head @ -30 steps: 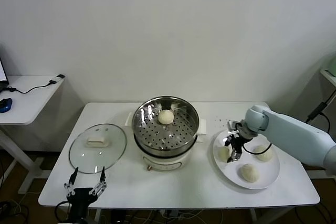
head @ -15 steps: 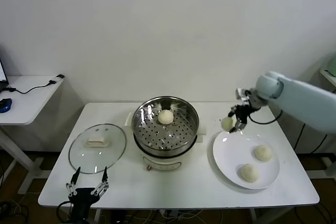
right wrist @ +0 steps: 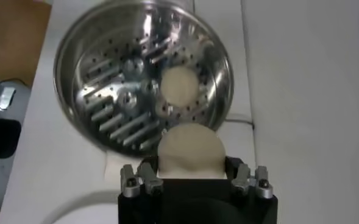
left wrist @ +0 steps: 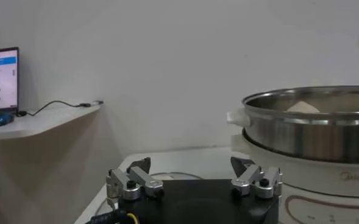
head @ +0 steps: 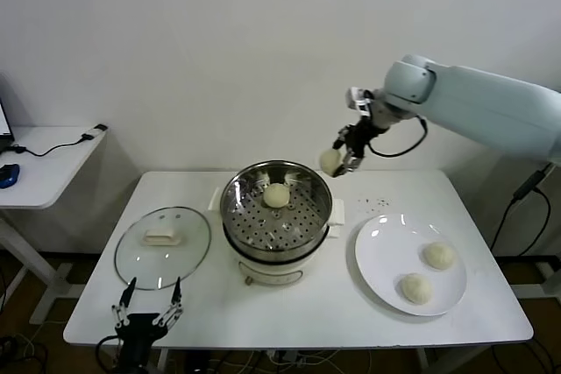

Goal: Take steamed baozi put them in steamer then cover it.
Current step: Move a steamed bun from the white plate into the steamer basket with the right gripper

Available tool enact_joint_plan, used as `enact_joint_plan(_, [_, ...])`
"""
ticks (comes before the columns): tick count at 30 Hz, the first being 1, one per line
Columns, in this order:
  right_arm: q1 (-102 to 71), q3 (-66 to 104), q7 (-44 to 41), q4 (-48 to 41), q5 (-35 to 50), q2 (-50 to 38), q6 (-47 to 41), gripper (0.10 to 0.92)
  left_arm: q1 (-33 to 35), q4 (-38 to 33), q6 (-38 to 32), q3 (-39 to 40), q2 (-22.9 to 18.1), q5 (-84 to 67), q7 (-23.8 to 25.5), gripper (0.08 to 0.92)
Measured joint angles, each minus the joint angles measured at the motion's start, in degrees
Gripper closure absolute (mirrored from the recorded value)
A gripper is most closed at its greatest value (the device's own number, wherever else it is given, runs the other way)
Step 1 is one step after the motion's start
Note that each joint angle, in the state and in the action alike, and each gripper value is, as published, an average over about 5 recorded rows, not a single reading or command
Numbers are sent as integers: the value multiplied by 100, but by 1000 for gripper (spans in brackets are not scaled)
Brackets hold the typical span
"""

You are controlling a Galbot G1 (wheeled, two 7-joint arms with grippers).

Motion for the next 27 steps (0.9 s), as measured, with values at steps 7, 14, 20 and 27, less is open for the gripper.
enact_joint_plan(7, [-235,-83,212,-285,181,831,-117,338,-4,-2,-12,-17,19,-17,-2,177])
enact_joint_plan(14, [-621,-119,338,-574,196,1451,-173,338,-69,42,-4,-44,9,-35,-3,177])
enact_joint_plan(20, [-972,-133,369,-813,138,1821,-177,338,-72,118,-22,-79,15,-64,-9,177])
enact_joint_plan(27, [-1272,-134,395,-1017,53,2068,-176,328,-108,171,-21,-95,13,-76,-10,177])
